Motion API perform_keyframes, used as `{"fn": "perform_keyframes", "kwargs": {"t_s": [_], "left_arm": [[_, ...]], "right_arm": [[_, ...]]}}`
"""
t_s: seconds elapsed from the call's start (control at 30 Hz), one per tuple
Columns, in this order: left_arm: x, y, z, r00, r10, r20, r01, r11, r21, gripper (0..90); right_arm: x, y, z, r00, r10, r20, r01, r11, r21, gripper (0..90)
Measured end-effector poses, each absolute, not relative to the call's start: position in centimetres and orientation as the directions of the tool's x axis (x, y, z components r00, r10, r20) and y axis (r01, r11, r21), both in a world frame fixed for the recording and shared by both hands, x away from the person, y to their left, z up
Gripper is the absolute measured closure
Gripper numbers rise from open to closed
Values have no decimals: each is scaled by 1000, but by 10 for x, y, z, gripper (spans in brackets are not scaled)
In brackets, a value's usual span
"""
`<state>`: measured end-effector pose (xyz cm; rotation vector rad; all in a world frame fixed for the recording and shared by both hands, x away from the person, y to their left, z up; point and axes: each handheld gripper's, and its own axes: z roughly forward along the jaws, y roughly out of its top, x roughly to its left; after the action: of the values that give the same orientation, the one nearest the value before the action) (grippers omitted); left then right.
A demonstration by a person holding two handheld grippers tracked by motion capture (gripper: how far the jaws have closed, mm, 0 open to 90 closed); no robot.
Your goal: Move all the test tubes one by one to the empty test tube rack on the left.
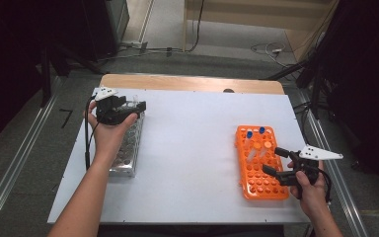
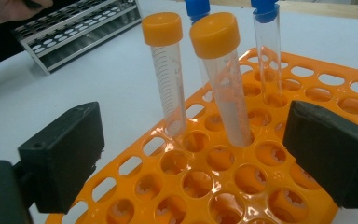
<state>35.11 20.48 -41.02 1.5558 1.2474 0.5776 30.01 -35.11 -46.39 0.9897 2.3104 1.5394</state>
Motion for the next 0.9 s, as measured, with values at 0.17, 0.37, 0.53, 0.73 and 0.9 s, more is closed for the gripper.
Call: {"fn": "perform_keyframes", "kwargs": {"t_s": [0.17,0.37,0.53,0.73,0.9], "left_arm": [[327,203,-408,391,886,-251,412,75,908,11],[294,196,-405,436,873,-218,370,47,928,0],[267,190,-410,460,858,-229,354,60,933,0],[242,183,-414,485,849,-211,344,36,938,0],[238,176,-422,500,840,-211,358,21,933,0]], "right_arm": [[304,-347,-463,-748,626,220,446,229,865,69],[313,-345,-458,-719,660,219,463,219,859,217],[325,-336,-464,-706,678,203,492,264,830,306],[331,-333,-466,-701,685,197,521,304,798,430],[334,-331,-467,-716,677,170,504,332,798,572]]}}
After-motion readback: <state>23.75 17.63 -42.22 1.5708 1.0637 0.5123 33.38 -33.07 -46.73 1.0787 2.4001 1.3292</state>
